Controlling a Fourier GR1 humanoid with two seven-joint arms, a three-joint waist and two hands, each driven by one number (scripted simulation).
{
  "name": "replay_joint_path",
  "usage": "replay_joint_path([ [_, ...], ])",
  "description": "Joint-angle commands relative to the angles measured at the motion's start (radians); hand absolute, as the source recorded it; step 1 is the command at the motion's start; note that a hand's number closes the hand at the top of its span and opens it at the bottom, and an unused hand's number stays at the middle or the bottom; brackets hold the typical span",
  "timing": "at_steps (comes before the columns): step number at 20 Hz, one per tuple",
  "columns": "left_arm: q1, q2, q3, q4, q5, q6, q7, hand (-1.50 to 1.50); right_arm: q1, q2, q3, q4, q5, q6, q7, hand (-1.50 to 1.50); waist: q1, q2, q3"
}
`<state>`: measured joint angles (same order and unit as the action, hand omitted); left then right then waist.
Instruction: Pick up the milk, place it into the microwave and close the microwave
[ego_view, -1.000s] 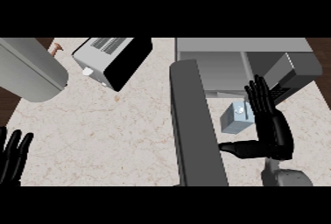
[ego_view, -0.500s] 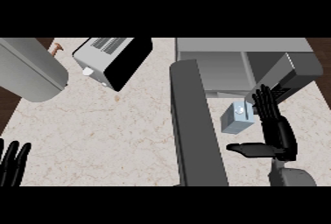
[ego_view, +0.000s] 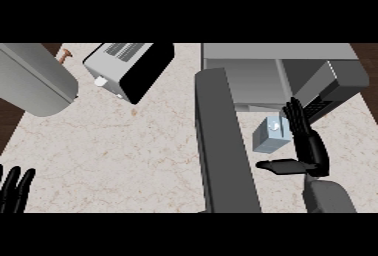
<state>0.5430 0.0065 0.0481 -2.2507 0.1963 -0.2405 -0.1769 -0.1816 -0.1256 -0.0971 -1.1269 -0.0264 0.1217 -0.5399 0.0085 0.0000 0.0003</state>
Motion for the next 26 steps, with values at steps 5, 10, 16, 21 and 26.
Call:
replay_joint_path([
  [5,-0.024,-0.006,0.008,-0.019,0.006,0.011,0.029,-1.50,-0.092,-0.027,-0.061,0.233,0.005,0.006,-0.132,-1.50,0.000,0.000,0.000],
  [10,-0.032,0.015,0.072,0.016,0.067,-0.017,0.014,-1.50,-0.064,-0.016,-0.062,0.293,0.075,-0.132,-0.166,-1.50,-0.002,0.000,0.000],
  [16,0.002,-0.005,0.017,-0.080,0.037,-0.018,0.080,-1.50,-0.262,-0.087,-0.146,0.591,0.072,-0.152,-0.234,-1.50,0.010,0.004,0.001],
  [21,-0.019,-0.005,0.034,-0.023,0.043,-0.019,0.056,-1.50,-0.225,-0.110,-0.116,0.671,0.049,0.110,-0.353,-1.50,0.016,0.005,0.002],
  [26,-0.026,0.011,0.037,-0.033,0.053,-0.022,0.059,-1.50,-0.250,-0.118,-0.052,0.699,0.055,0.377,-0.390,-1.50,0.022,0.007,0.003],
])
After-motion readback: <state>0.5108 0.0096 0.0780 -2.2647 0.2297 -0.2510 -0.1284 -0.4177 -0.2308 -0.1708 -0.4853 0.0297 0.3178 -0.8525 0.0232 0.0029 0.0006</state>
